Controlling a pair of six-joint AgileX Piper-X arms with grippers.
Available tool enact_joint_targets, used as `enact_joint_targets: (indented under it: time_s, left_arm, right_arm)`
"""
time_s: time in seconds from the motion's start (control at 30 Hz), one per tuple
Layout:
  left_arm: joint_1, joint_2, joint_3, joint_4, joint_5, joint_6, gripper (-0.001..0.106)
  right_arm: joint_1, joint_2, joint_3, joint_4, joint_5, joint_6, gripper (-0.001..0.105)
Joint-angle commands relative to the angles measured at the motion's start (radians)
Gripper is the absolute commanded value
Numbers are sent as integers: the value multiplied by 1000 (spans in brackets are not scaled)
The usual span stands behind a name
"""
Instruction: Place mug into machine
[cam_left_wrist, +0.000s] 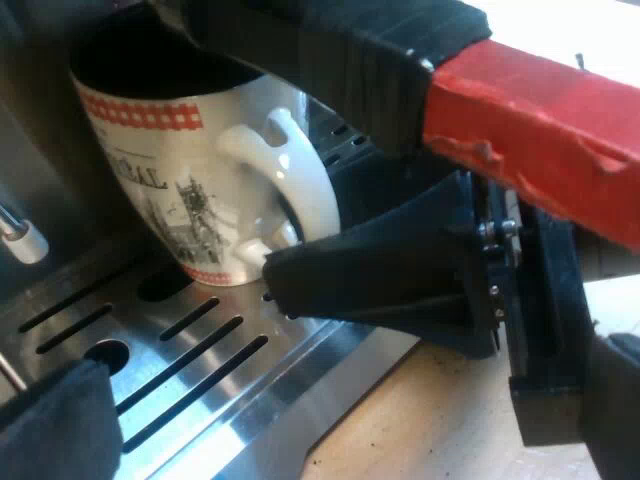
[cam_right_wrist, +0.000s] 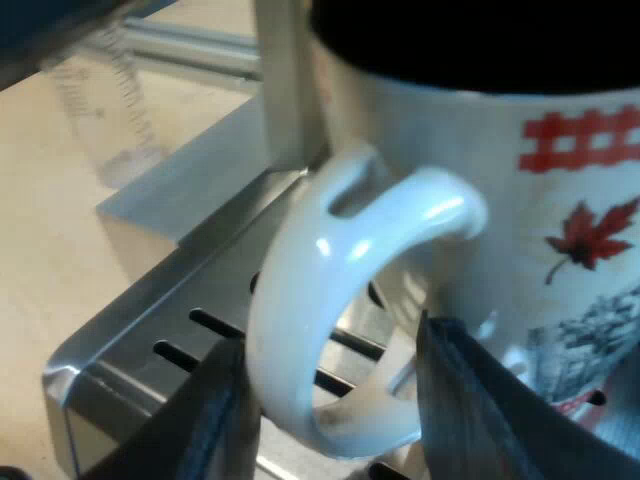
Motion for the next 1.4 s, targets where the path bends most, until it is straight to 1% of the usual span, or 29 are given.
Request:
enact_joint_targets:
  time_s: [0.03, 0.3, 0.4, 0.43, 0.53, 0.63, 0.77, 0.83, 1.0, 1.1, 1.17, 1.27, 1.4]
  left_arm:
    - [-5, -2, -1, -18, -7, -13, 95]
    - [-5, -2, -1, -18, -7, -13, 95]
    - [-5, -2, -1, -18, -7, -13, 95]
    - [-5, -2, -1, -18, -7, -13, 95]
    - [-5, -2, -1, -18, -7, -13, 95]
    - [-5, -2, -1, -18, -7, -13, 95]
    - [-5, -2, -1, -18, -7, -13, 95]
    - [-5, -2, -1, -18, -7, -13, 95]
    - [-5, -2, -1, -18, -7, -13, 95]
    - [-5, -2, -1, -18, -7, -13, 95]
    - [-5, -2, -1, -18, -7, -13, 95]
    - [-5, -2, -1, -18, -7, -13, 95]
    - [-5, -2, -1, -31, -7, -13, 95]
  right_arm:
    - [9, -3, -17, -21, -74, -19, 40]
    - [11, -3, -17, -27, -71, -19, 40]
    - [19, -13, -17, -27, -57, -10, 40]
    - [25, -19, -17, -19, -31, -10, 40]
    - [44, -50, -17, 40, 41, -12, 40]
    - [47, -86, -17, 137, 40, -12, 40]
    - [45, -122, -17, 169, 66, -12, 40]
    - [45, -135, -17, 177, 62, -12, 40]
    - [61, -181, -11, 298, 61, -12, 40]
    - [60, -198, 8, 298, 41, -12, 40]
    - [60, -224, 38, 298, 14, -12, 40]
    - [70, -273, 78, 298, 18, -12, 40]
    - [70, -333, 92, 332, 15, -12, 40]
